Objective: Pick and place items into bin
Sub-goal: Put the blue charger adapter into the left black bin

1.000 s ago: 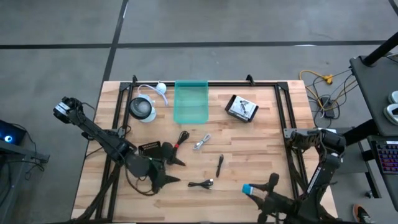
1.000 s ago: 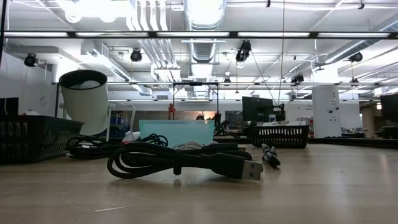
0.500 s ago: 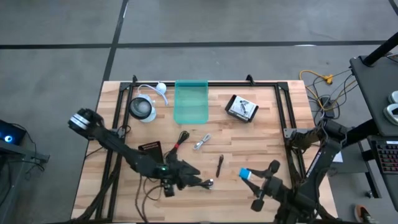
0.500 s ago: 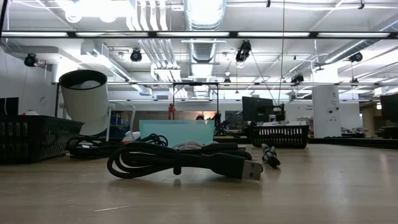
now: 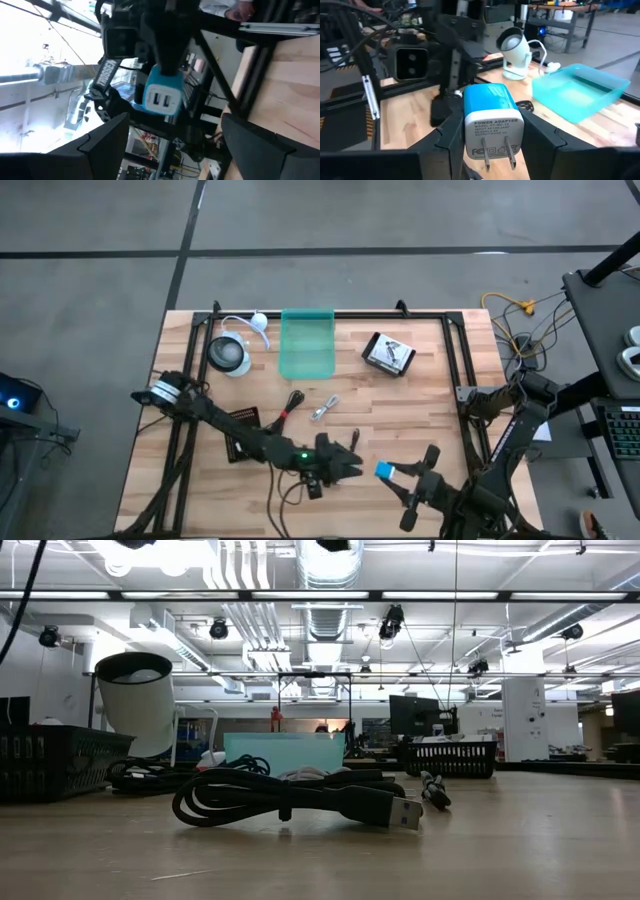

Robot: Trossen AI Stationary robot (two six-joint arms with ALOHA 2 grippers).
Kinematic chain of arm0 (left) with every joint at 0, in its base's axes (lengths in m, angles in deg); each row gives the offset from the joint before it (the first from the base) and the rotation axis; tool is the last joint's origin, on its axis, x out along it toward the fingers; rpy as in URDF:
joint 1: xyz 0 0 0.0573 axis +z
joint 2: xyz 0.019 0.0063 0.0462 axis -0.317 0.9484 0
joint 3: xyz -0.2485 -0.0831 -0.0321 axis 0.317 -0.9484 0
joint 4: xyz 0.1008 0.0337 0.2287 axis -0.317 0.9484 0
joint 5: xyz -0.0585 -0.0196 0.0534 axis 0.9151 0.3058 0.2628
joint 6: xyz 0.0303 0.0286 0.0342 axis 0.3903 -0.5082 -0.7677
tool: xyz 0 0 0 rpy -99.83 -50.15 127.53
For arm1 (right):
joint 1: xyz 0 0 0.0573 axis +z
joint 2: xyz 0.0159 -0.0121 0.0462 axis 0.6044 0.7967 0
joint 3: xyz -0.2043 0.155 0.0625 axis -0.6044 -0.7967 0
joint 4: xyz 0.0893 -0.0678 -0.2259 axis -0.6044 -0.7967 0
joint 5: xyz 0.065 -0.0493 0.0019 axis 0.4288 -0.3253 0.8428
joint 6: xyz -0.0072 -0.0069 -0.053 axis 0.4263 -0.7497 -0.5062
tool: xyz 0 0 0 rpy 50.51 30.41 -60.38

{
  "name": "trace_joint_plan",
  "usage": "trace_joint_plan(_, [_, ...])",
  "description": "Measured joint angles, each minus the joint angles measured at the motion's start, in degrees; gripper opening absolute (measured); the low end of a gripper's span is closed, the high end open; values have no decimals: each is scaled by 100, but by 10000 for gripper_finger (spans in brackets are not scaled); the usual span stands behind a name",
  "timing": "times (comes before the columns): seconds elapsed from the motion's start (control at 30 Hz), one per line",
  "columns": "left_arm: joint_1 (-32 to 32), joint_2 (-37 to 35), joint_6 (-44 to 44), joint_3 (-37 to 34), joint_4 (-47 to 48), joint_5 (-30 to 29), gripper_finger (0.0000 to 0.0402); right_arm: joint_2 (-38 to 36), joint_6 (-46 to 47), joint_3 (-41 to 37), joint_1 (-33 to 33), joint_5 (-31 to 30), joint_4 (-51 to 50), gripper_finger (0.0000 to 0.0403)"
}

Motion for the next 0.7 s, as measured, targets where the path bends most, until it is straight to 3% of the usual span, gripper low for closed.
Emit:
trace_joint_plan(0.33, [154,576,-49,890,76,564,297,-33,-439,31,-13,264,301,135])
trace_joint_plan(0.7, [255,688,-236,1174,332,750,297,-138,-459,39,-31,285,428,135])
